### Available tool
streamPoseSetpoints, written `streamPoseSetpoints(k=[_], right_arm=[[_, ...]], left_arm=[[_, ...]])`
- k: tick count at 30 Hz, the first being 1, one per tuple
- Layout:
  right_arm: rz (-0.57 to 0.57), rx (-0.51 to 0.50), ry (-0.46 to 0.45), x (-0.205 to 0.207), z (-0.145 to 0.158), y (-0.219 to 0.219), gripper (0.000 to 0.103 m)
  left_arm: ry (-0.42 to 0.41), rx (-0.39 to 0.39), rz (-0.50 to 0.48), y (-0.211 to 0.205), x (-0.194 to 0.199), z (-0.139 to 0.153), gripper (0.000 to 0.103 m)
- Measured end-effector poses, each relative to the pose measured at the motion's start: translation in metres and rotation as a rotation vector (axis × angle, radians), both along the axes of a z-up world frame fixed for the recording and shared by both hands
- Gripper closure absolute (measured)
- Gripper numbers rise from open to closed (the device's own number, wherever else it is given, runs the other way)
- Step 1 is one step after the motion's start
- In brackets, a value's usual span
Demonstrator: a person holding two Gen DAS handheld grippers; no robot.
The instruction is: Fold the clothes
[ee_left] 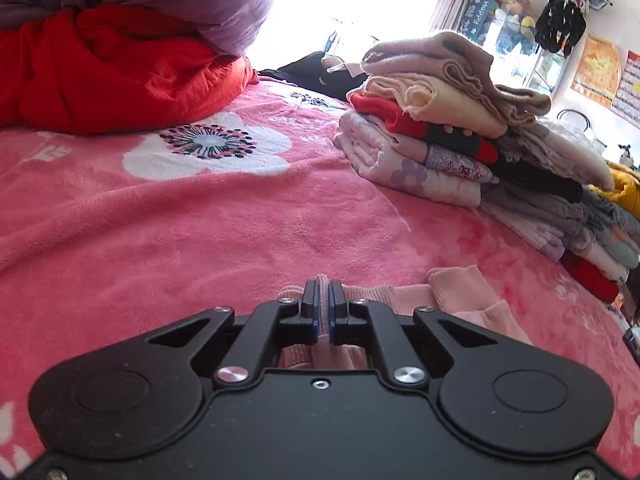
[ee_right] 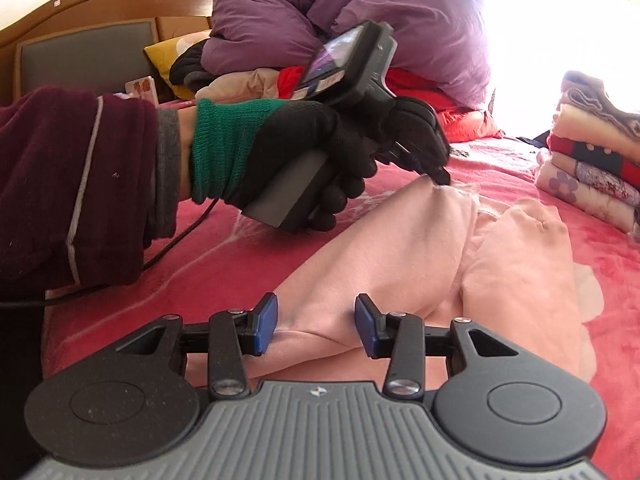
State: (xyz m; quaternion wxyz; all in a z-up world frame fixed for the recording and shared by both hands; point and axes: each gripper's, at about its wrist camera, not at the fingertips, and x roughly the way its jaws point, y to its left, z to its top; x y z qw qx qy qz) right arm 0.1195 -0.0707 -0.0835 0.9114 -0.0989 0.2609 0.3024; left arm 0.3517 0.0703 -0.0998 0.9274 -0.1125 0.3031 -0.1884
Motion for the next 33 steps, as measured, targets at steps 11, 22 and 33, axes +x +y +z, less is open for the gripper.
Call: streamPoseSetpoints(k=[11, 22, 33], right_arm=[[-0.057, 0.189, 0.037, 0.008, 0.013, -0.032, 0.059], [-0.242, 0.280, 0.087, 0.020, 0.029, -0.099, 0.059], [-0.460, 0.513, 0.176, -0.010, 0.036, -0.197, 0.059]], left_arm=[[-0.038, 0.006, -0.016, 0.013, -0.013, 0.025, 0.098], [-0.021, 0.107, -0.175, -0.006, -0.056, 0.033, 0.098], [0.082, 0.071, -0.068, 0.002, -0.201, 0.033, 0.098]])
